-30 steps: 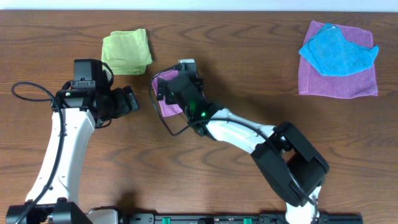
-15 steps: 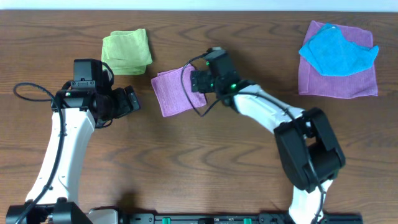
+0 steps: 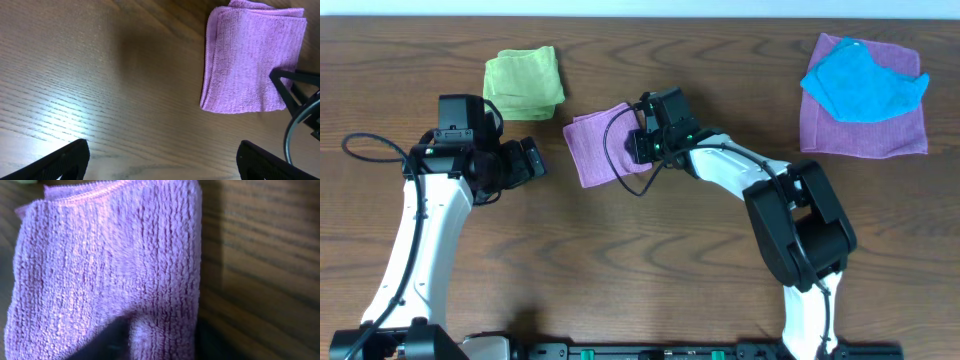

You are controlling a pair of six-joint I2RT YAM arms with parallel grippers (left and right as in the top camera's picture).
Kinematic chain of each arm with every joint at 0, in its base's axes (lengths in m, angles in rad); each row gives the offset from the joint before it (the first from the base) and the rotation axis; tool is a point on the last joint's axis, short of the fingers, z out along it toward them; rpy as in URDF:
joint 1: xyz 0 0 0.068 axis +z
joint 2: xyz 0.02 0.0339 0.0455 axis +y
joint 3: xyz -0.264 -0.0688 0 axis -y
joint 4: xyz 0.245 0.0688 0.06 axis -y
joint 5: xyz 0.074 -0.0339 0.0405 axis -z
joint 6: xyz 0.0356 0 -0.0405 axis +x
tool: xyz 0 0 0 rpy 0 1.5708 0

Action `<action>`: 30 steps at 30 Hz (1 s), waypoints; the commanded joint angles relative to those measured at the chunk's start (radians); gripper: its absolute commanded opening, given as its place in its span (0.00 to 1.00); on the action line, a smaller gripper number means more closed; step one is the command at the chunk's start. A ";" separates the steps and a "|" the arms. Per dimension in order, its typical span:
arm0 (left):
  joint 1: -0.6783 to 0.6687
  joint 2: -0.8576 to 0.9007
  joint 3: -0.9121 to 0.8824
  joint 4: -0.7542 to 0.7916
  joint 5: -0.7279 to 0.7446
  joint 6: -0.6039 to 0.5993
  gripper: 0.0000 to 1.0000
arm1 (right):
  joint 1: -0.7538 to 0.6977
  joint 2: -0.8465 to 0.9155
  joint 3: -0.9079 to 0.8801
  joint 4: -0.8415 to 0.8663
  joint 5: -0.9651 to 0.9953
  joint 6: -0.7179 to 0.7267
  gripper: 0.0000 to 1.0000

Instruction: Fold the cloth

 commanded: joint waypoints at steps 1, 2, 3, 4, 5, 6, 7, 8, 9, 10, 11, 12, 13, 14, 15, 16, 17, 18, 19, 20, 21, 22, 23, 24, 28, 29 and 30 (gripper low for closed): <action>0.002 -0.009 0.008 0.003 0.005 0.013 0.95 | 0.008 0.013 0.014 -0.010 0.025 -0.006 0.07; 0.002 -0.009 0.008 0.002 0.005 0.013 0.95 | 0.010 0.013 0.014 -0.014 0.040 -0.006 0.01; 0.002 -0.009 0.008 0.002 0.005 0.013 0.95 | 0.010 0.013 0.014 -0.018 0.058 -0.006 0.01; 0.002 -0.009 0.008 0.002 0.005 0.011 0.95 | 0.010 0.013 0.014 -0.025 0.076 -0.006 0.01; 0.002 -0.009 0.008 0.002 0.006 0.010 0.95 | 0.010 0.011 0.014 -0.037 0.088 -0.005 0.01; 0.002 -0.009 0.008 0.002 0.011 0.010 0.95 | 0.010 0.007 0.014 -0.056 0.092 -0.005 0.01; 0.002 -0.009 0.008 0.002 0.020 0.010 0.95 | 0.010 0.001 0.014 -0.080 0.092 -0.002 0.01; 0.002 -0.009 0.008 0.002 0.027 0.010 0.95 | 0.009 -0.009 0.014 -0.118 0.101 0.006 0.01; 0.002 -0.009 0.008 0.002 0.032 0.010 0.95 | 0.009 -0.026 0.014 -0.175 0.137 0.023 0.01; 0.002 -0.009 0.008 0.002 0.031 0.010 0.95 | 0.010 -0.040 0.014 -0.223 0.188 0.040 0.01; 0.002 -0.009 0.008 0.002 0.033 0.010 0.95 | 0.010 -0.061 0.014 -0.275 0.255 0.066 0.01; 0.002 -0.009 0.008 0.002 0.042 0.011 0.95 | 0.010 -0.085 0.014 -0.318 0.292 0.081 0.01; 0.002 -0.009 0.008 0.001 0.049 0.011 0.95 | 0.010 -0.106 0.014 -0.352 0.311 0.090 0.02; 0.002 -0.009 0.008 -0.002 0.050 0.010 0.95 | 0.009 -0.125 0.014 -0.383 0.322 0.092 0.01; 0.002 -0.009 0.008 -0.005 0.049 0.010 0.95 | 0.009 -0.145 0.014 -0.420 0.323 0.092 0.01; 0.002 -0.009 0.008 -0.008 0.049 0.010 0.95 | 0.009 -0.161 0.014 -0.457 0.322 0.092 0.01; 0.002 -0.009 0.008 -0.010 0.049 0.010 0.95 | 0.010 -0.173 0.014 -0.492 0.322 0.092 0.01; 0.002 -0.009 0.008 -0.010 0.049 0.010 0.95 | 0.010 -0.182 0.014 -0.529 0.322 0.092 0.01; 0.002 -0.009 0.008 -0.011 0.050 0.010 0.95 | 0.012 -0.190 0.014 -0.573 0.322 0.092 0.01; 0.002 -0.009 0.008 -0.010 0.049 0.010 0.95 | 0.013 -0.190 0.014 -0.599 0.322 0.092 0.01; 0.002 -0.009 0.008 -0.010 0.049 0.010 0.95 | 0.014 -0.190 0.014 -0.617 0.322 0.092 0.01; 0.002 -0.009 0.008 -0.009 0.049 0.010 0.95 | 0.016 -0.189 0.012 -0.624 0.324 0.090 0.01; 0.002 -0.009 0.008 -0.009 0.049 0.010 0.95 | 0.016 -0.189 0.010 -0.621 0.323 0.087 0.02; 0.002 -0.009 0.008 -0.009 0.049 0.010 0.95 | 0.016 -0.189 0.010 -0.616 0.324 0.087 0.11; 0.002 -0.009 0.008 -0.009 0.050 0.010 0.95 | 0.013 -0.189 0.010 -0.571 0.327 0.088 0.99; 0.002 -0.009 0.008 -0.009 0.050 0.010 0.95 | 0.011 -0.189 0.010 -0.567 0.327 0.089 0.99; 0.002 -0.009 0.008 -0.009 0.050 0.010 0.95 | 0.009 -0.189 0.010 -0.565 0.327 0.089 0.99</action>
